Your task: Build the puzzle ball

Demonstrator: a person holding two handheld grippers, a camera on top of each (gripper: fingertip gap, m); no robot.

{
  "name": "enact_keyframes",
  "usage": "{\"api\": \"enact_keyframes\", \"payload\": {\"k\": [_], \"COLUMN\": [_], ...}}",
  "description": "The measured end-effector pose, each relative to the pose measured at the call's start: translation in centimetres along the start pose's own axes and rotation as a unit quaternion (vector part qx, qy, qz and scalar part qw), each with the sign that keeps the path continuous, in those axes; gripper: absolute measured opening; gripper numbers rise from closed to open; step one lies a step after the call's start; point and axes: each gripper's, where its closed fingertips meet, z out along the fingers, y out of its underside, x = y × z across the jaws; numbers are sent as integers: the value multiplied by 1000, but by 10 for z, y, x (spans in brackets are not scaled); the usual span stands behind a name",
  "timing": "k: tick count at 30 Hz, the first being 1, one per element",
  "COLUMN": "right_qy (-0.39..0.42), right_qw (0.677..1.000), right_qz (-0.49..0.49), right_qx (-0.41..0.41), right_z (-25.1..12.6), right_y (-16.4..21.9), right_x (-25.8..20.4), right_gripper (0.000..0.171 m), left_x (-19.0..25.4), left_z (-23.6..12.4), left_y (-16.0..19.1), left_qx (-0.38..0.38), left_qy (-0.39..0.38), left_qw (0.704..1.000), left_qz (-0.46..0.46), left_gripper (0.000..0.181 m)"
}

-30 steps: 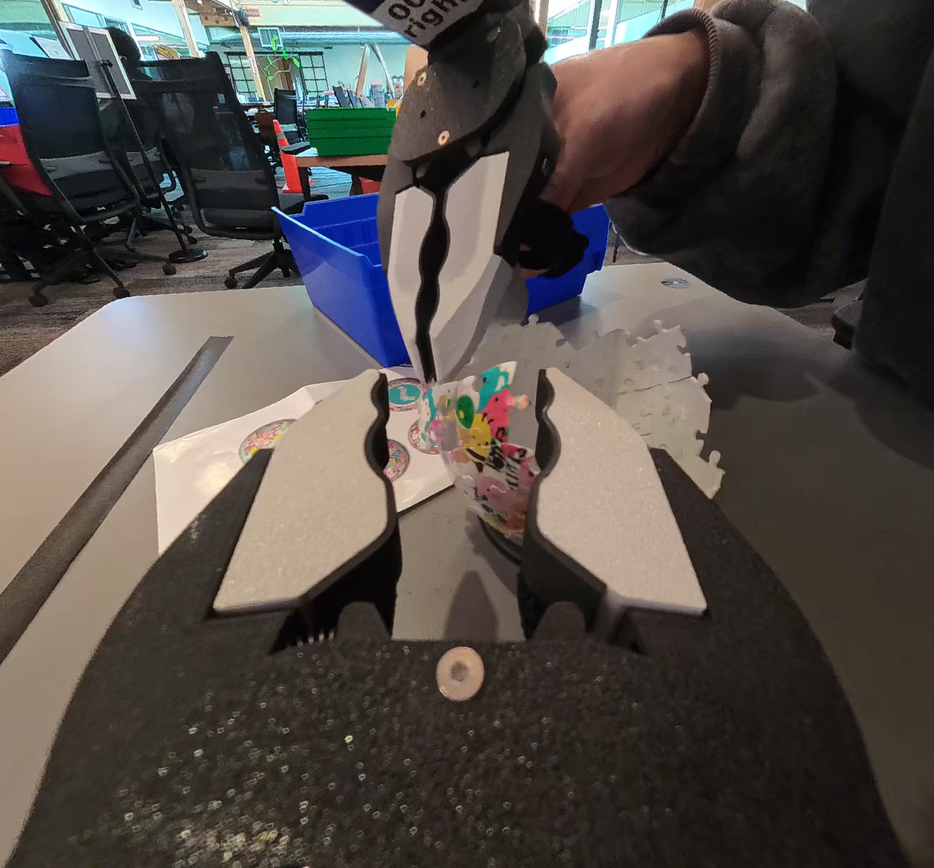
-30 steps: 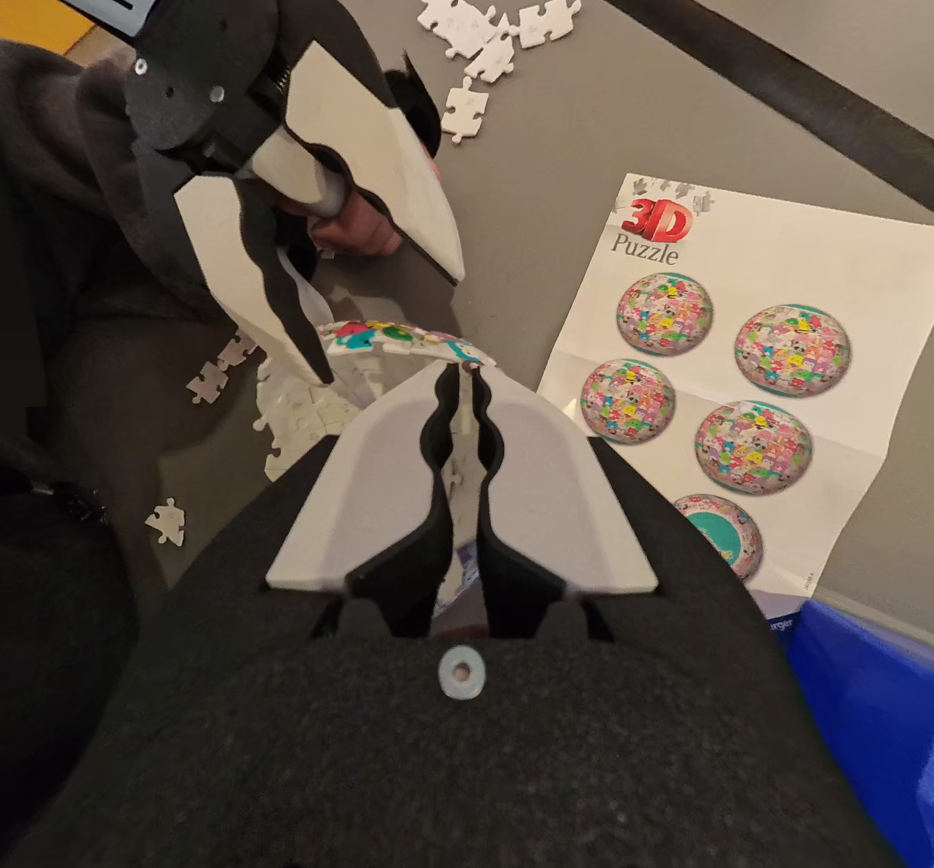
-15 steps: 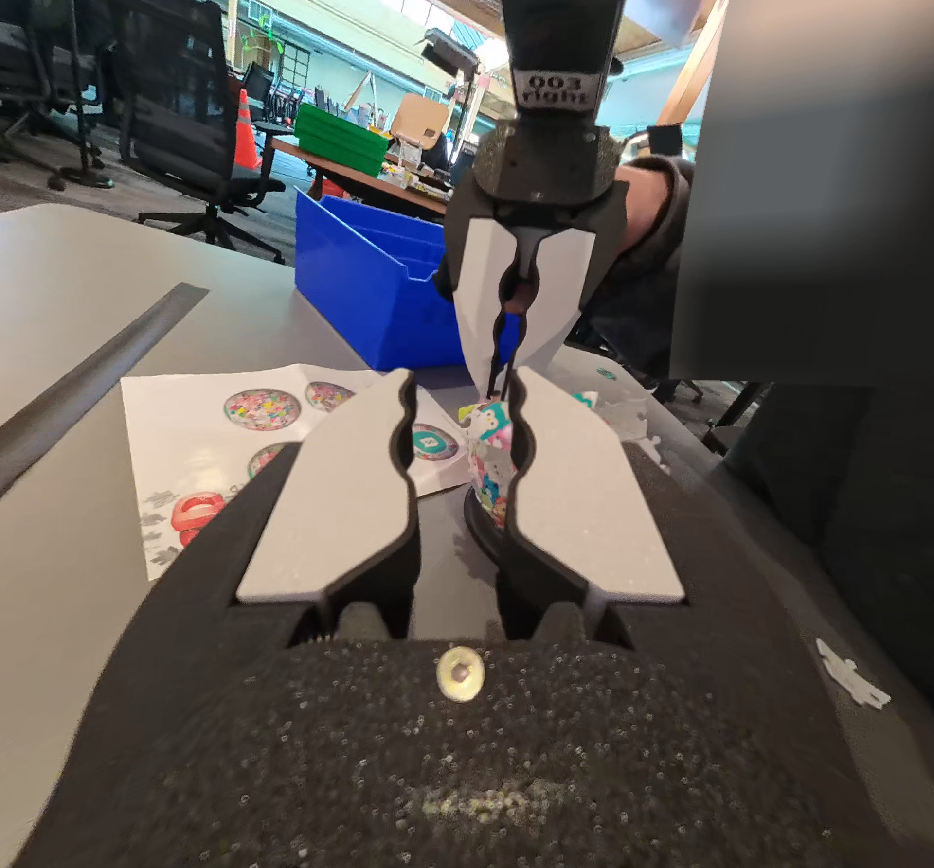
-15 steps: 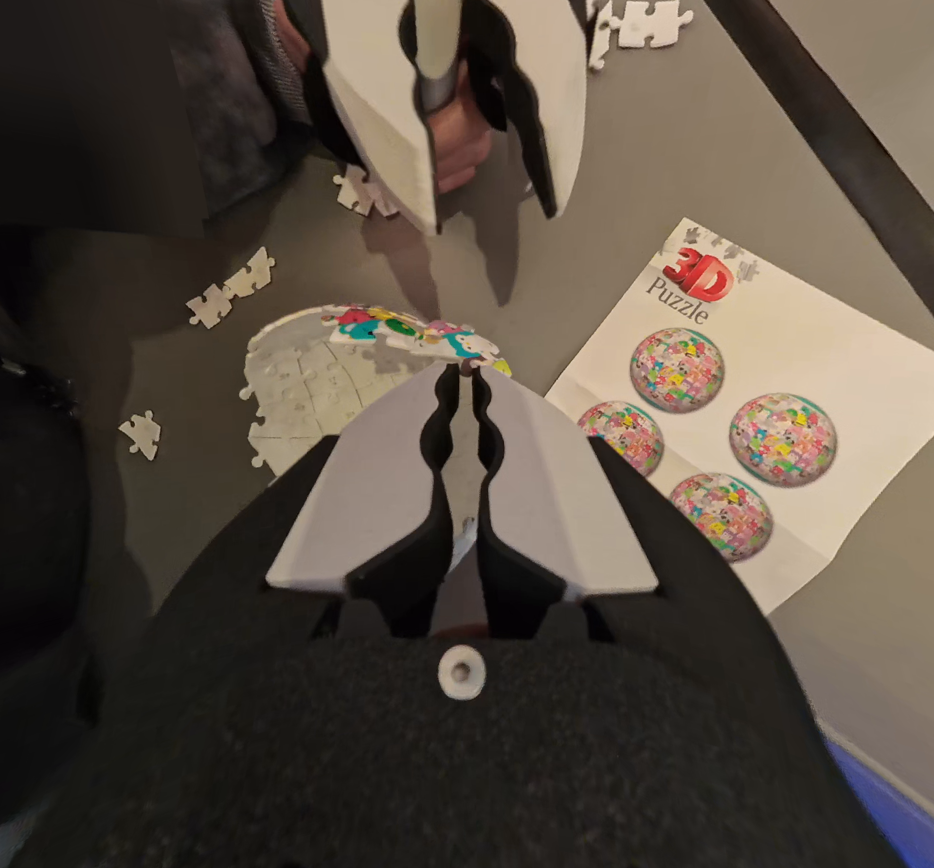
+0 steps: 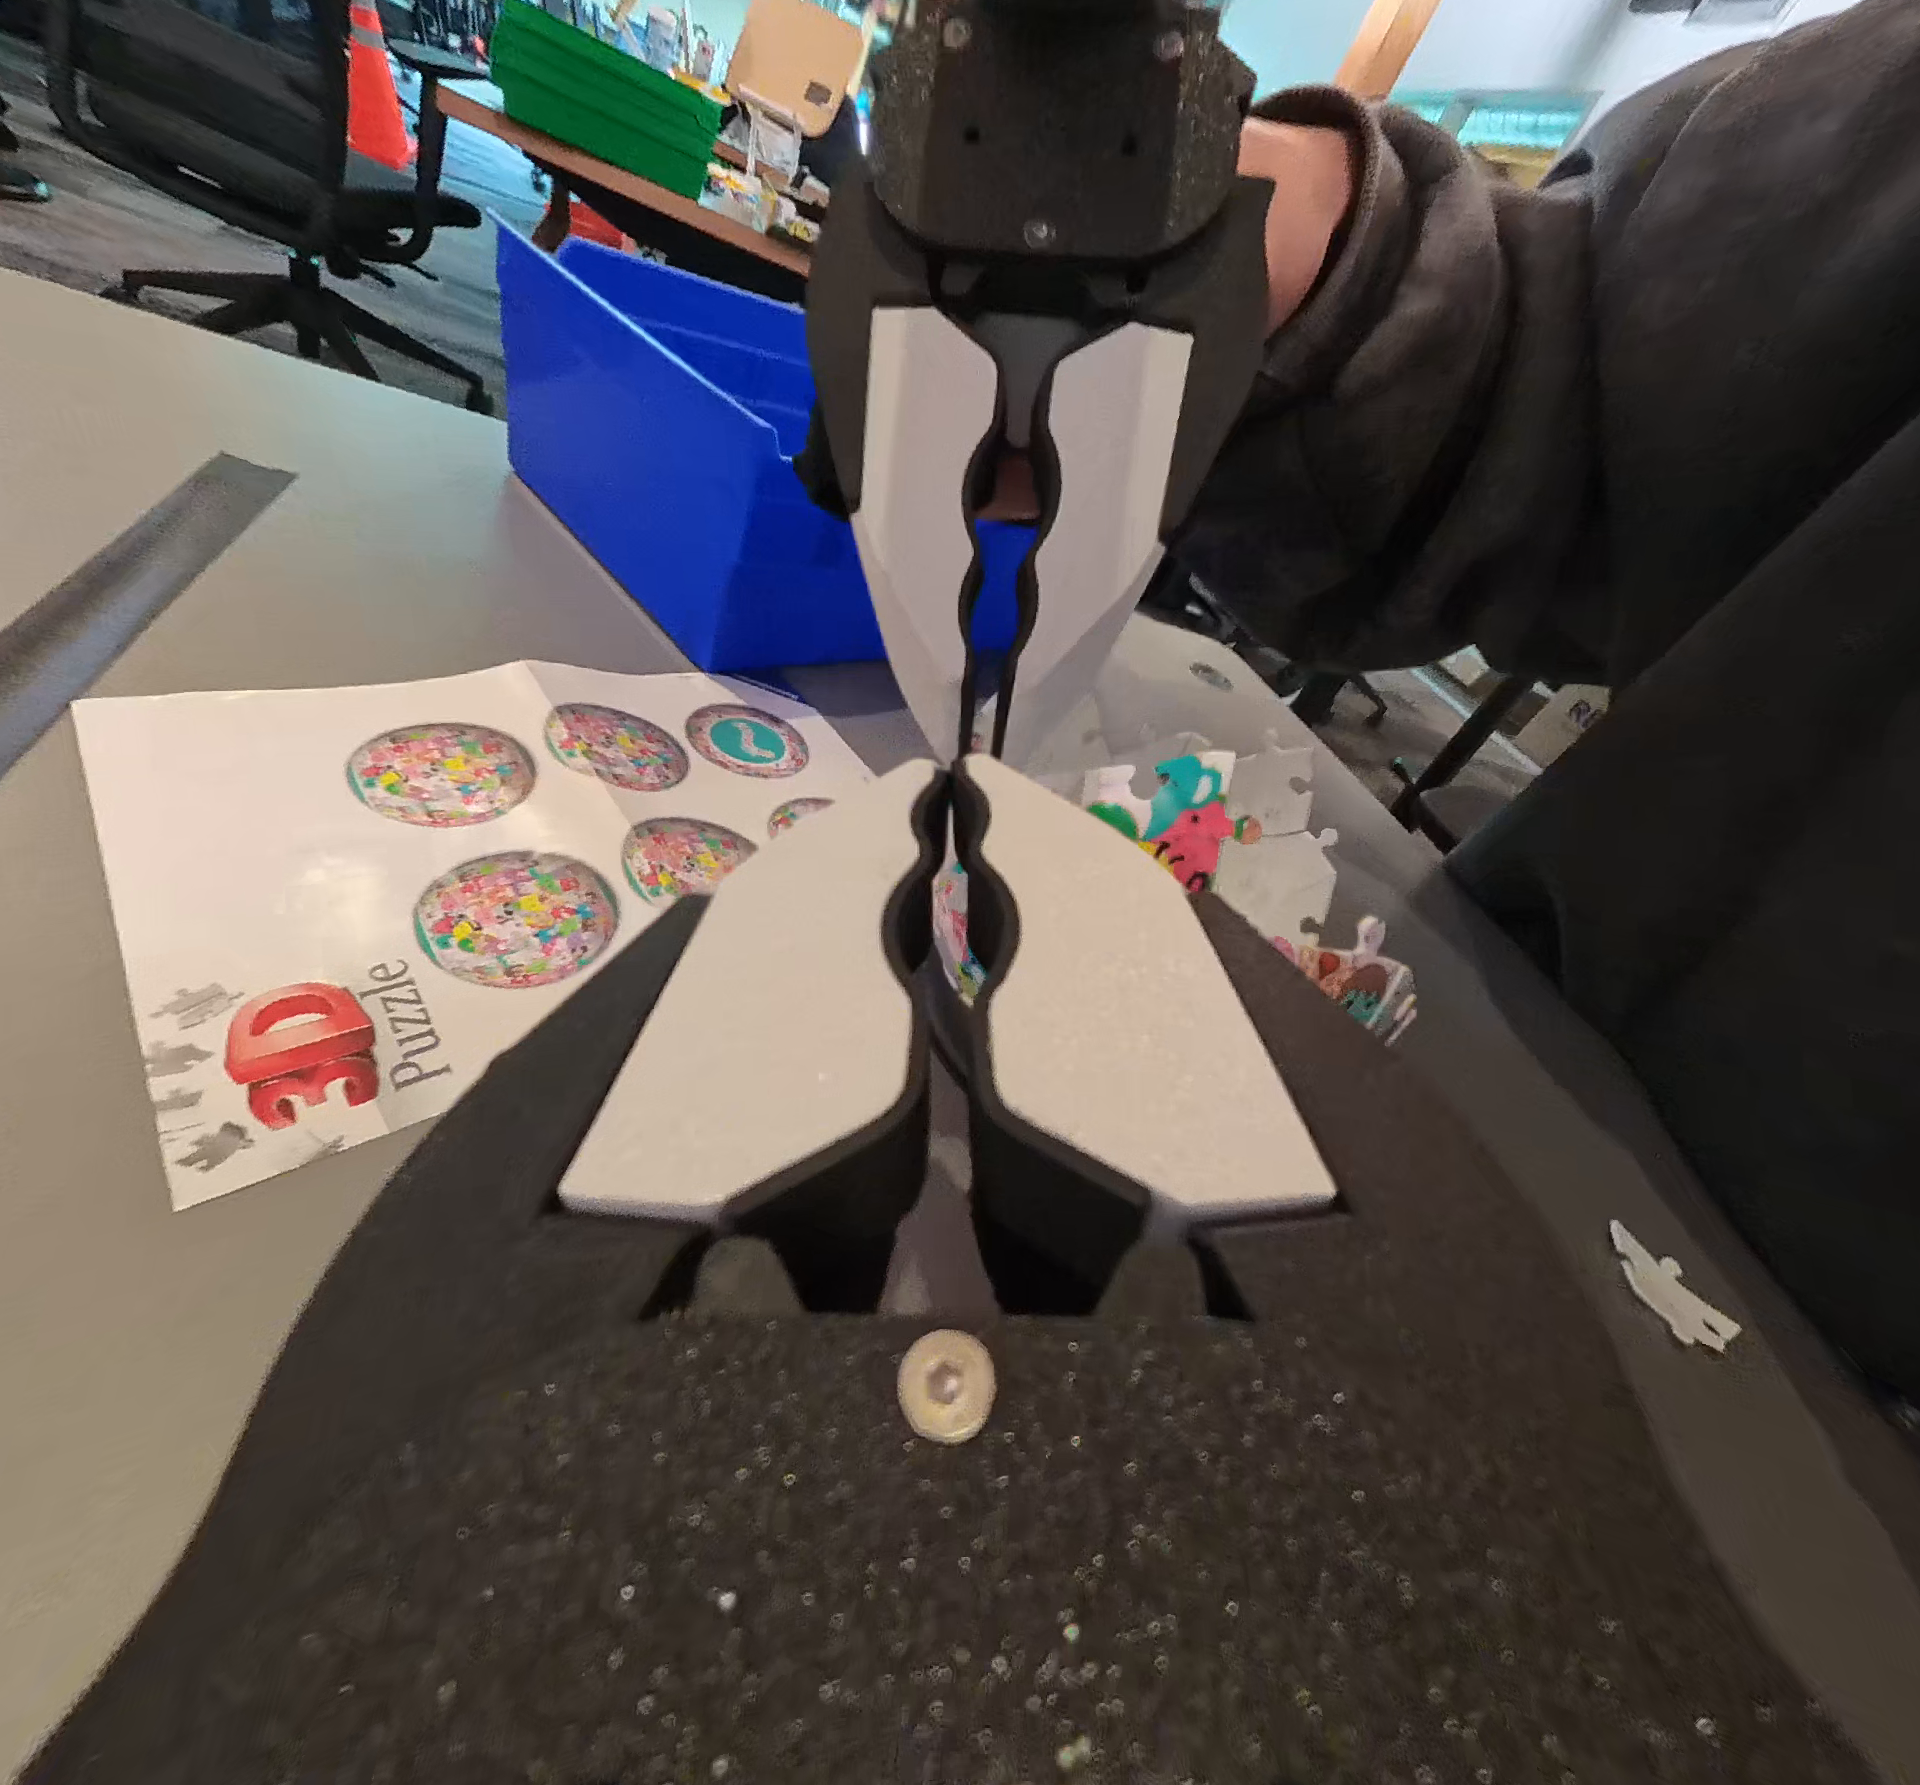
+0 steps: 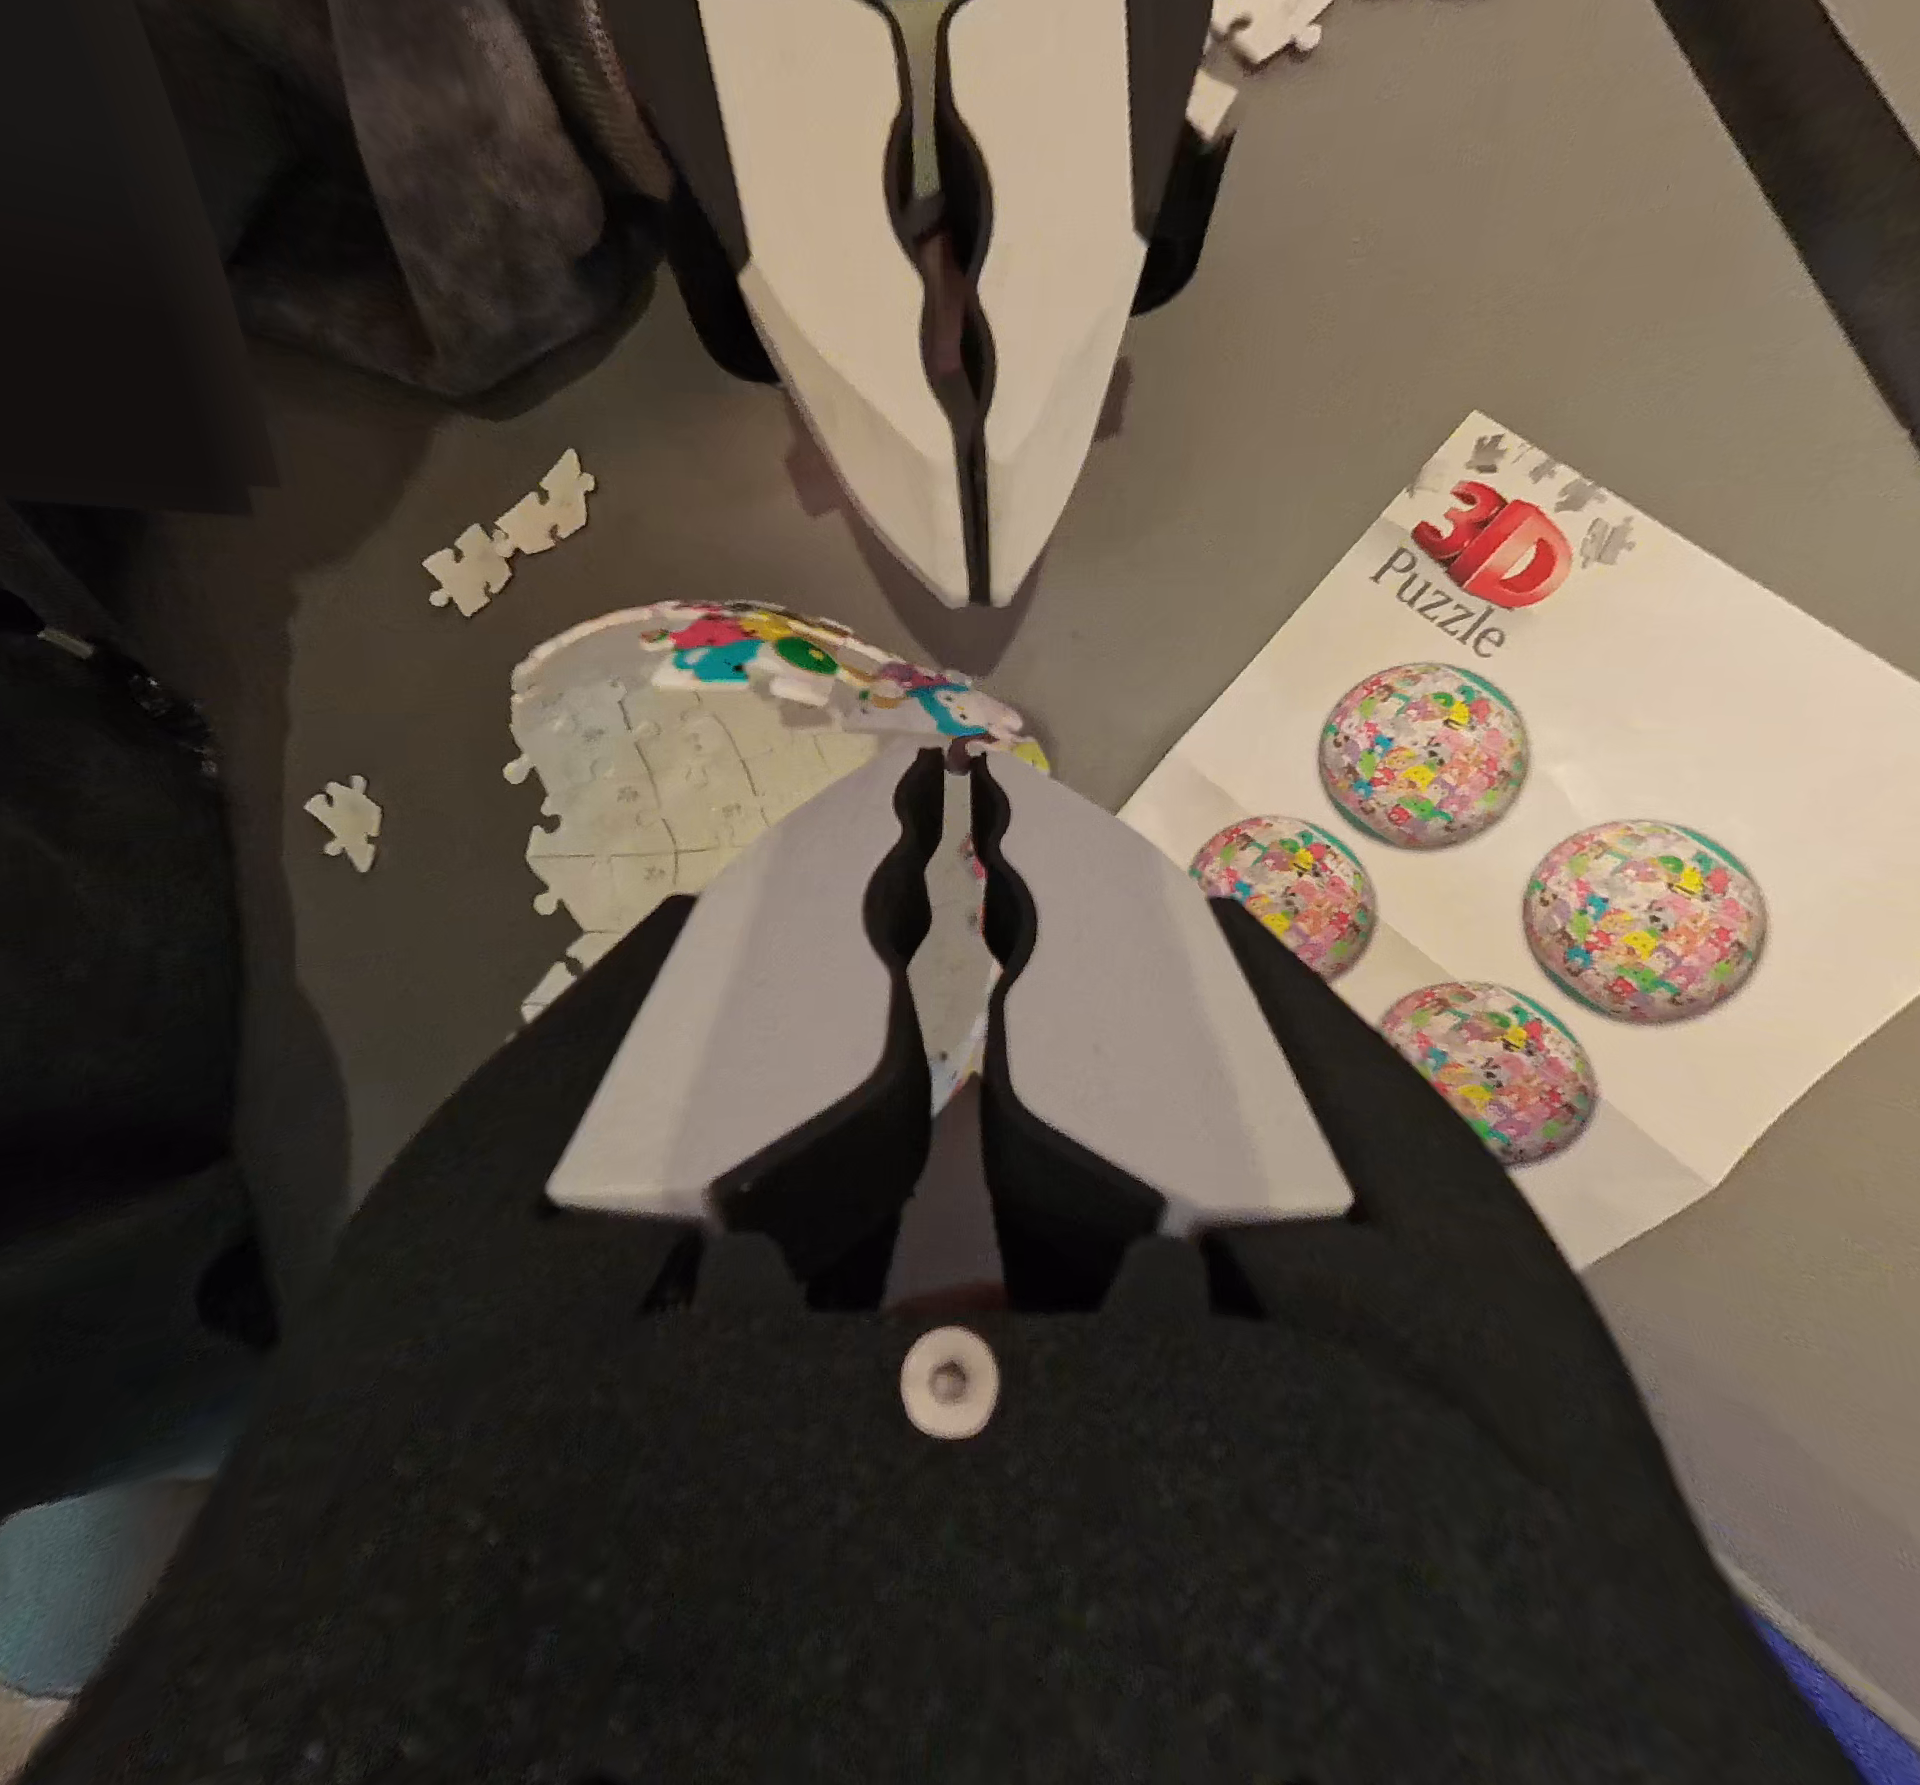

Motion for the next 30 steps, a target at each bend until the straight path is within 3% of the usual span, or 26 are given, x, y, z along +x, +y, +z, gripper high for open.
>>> {"api": "enact_keyframes", "payload": {"k": [18, 28, 30], "right_qy": [-29, 13, 29], "right_qw": [999, 1000, 999], "right_qz": [37, 14, 15], "right_qx": [2, -1, 15], "right_z": [-1, -11, -19], "right_y": [-2, 1, -2], "right_x": [-3, 3, 4], "right_gripper": [5, 5, 5], "left_x": [-2, 0, -1], "left_z": [6, 2, 0], "left_y": [7, 3, 0], "left_qx": [-26, -9, 3], "left_qy": [-13, -23, -33], "left_qw": [1000, 999, 999], "left_qz": [2, 24, 27], "left_gripper": [0, 0, 9]}}
